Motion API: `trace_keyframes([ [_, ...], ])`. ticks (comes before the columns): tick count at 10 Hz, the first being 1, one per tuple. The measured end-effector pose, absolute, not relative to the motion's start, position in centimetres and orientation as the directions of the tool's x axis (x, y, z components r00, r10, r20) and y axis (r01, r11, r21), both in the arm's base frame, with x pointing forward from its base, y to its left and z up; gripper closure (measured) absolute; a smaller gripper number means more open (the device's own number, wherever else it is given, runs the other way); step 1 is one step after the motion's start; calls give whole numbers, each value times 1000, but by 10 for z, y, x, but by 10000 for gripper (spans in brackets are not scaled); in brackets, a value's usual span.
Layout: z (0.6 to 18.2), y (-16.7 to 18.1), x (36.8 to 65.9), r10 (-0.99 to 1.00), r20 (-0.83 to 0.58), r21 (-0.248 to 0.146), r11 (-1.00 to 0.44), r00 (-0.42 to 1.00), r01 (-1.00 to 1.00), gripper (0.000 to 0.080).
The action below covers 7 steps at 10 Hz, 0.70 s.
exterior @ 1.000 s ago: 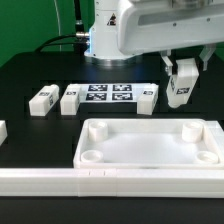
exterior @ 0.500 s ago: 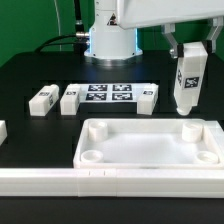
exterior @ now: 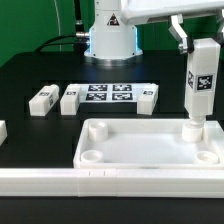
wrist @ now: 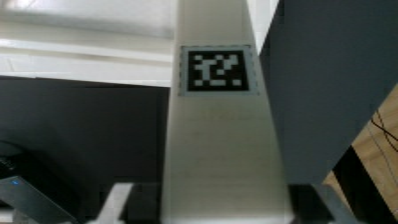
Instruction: Assemble desk
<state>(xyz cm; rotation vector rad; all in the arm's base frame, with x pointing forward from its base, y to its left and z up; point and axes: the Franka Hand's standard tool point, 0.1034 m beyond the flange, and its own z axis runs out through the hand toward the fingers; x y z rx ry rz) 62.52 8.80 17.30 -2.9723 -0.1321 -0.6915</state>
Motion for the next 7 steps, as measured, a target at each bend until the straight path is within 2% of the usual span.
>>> trace_keyframes([
  [3, 171, 89, 627, 86, 447, -54, -991, 890, 123, 509],
  [5, 166, 92, 644, 155, 460, -21, -983, 874, 185, 509],
  [7, 163, 91, 658, 178, 467, -10, -978, 866, 206, 509],
])
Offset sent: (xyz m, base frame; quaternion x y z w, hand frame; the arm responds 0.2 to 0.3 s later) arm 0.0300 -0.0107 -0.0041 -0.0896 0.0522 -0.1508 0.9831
